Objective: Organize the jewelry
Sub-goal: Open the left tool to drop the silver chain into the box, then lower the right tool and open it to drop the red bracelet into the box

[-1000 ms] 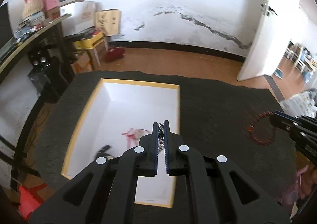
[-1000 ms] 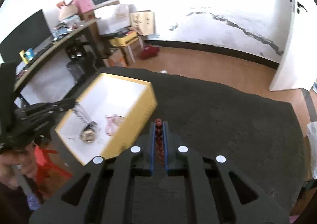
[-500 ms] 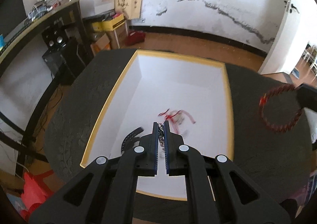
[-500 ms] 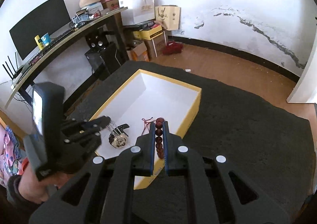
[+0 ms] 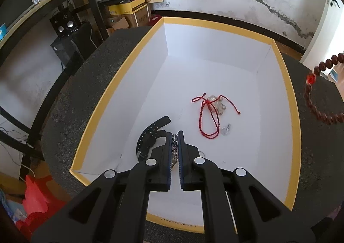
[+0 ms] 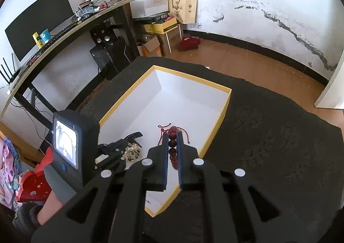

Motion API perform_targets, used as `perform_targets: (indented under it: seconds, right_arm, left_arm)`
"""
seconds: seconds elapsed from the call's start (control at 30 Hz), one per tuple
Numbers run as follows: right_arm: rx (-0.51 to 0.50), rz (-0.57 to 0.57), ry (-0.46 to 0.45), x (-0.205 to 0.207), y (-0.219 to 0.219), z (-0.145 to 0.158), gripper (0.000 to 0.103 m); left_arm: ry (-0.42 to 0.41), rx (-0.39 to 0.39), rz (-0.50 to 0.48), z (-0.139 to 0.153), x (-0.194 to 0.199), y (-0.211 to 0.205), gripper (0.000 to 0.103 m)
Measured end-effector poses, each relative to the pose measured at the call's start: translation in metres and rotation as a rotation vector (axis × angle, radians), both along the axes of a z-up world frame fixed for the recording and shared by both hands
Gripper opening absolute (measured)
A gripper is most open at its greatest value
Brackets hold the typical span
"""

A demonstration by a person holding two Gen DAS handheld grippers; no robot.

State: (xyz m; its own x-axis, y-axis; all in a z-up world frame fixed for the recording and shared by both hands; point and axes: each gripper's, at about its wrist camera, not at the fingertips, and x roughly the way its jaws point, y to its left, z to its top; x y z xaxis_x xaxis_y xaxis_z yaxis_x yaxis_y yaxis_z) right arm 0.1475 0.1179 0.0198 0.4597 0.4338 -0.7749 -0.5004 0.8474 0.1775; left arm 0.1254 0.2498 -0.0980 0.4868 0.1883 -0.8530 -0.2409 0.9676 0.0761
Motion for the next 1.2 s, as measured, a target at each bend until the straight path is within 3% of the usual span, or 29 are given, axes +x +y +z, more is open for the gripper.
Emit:
perform_targets:
  seconds: [0.63, 0.67, 0.7, 0.73, 0.77, 0.8, 1.2]
  right_arm:
    - [-0.032, 0.007, 0.029, 0.013, 0.024, -0.012, 0.008]
    - [-0.034, 0.004, 0.033, 0.015, 0.025, -0.014, 0.008]
    - [-0.035, 0.001, 0.037, 0.017, 0.025, -0.017, 0.008]
    - [-0.036, -0.001, 0.042, 0.019, 0.026, -0.019, 0.008]
    - [-0.037, -0.005, 0.046, 0.022, 0.027, -0.021, 0.008]
    - [-0.04, -0.007, 0.05, 0.024, 0.028, -0.023, 0.008]
    - [-0.119, -0.037, 0.12, 0.06, 0.046, -0.076, 0.008]
  left_arm:
    - [0.025, -0.032, 0.009, -0.01, 0.004, 0.006, 0.007]
    - [0.024, -0.026, 0.009, -0.009, 0.004, 0.006, 0.01]
    - [0.024, -0.024, 0.01, -0.009, 0.004, 0.005, 0.026]
    - [0.022, -0.018, 0.018, -0.008, 0.004, 0.005, 0.064]
    - [0.014, -0.013, 0.025, -0.006, 0.003, 0.006, 0.081]
    - [-0.012, -0.005, 0.035, -0.002, 0.001, 0.006, 0.086]
    - [-0.043, -0.013, 0.065, 0.015, -0.002, 0.018, 0.086]
